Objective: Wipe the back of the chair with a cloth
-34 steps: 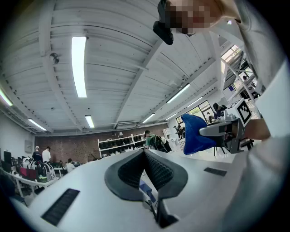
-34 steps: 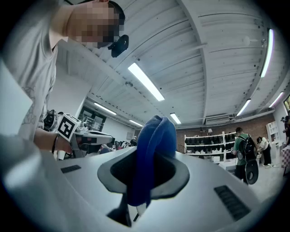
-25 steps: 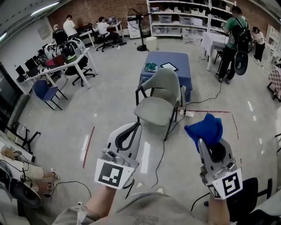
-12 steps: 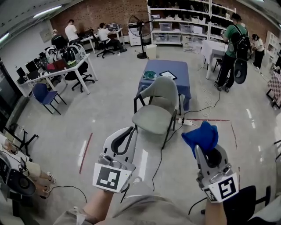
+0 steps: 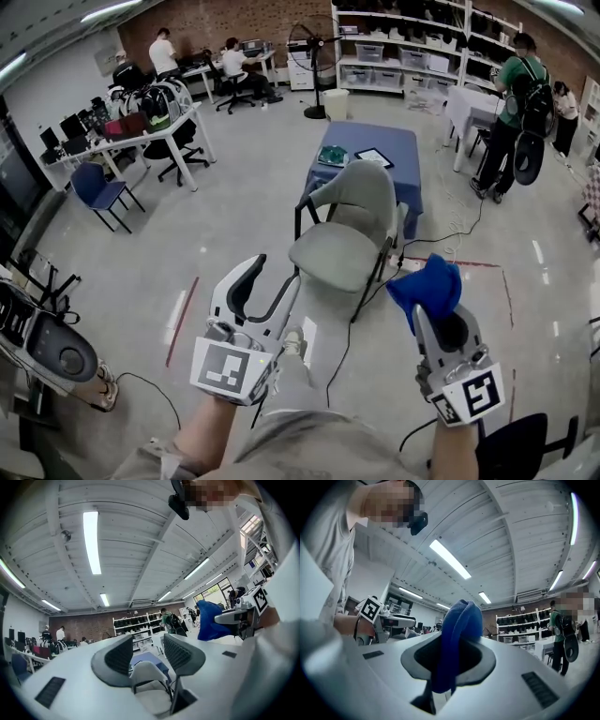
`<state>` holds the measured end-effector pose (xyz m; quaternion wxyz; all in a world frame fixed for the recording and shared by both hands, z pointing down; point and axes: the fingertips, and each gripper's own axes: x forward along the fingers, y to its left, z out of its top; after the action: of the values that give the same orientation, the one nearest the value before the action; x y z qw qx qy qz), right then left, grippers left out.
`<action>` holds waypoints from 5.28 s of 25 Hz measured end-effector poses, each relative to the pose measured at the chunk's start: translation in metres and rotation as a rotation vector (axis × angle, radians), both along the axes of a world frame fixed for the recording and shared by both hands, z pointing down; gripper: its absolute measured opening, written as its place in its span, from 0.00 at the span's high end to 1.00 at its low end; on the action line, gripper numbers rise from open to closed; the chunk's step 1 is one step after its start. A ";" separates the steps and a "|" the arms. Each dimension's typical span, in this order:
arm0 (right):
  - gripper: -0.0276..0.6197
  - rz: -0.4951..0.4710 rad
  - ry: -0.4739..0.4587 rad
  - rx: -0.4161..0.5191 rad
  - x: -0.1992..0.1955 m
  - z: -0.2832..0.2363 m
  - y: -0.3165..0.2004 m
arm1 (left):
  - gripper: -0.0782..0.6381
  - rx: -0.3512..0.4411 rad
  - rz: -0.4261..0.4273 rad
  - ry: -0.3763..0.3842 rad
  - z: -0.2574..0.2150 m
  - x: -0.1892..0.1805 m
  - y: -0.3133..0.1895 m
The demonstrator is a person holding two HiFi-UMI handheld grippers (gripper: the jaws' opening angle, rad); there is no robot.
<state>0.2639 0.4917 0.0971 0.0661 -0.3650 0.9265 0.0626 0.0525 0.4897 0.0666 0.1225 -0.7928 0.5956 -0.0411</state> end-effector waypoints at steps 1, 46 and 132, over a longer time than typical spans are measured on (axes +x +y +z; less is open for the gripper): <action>0.82 0.000 -0.012 -0.013 -0.006 0.002 -0.010 | 0.58 -0.006 -0.002 0.004 0.003 -0.007 -0.008; 0.82 0.290 0.165 -0.427 -0.233 0.222 -0.597 | 0.57 -0.495 0.226 -0.076 0.233 -0.224 -0.586; 0.82 0.692 0.196 -0.745 -0.103 0.557 -0.786 | 0.79 -1.177 0.073 -0.171 0.680 -0.232 -0.692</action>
<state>0.1611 -0.2943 0.6536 -0.1801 -0.6413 0.7128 -0.2195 -0.1792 -0.2021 0.7468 -0.2888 -0.7412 0.4331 -0.4238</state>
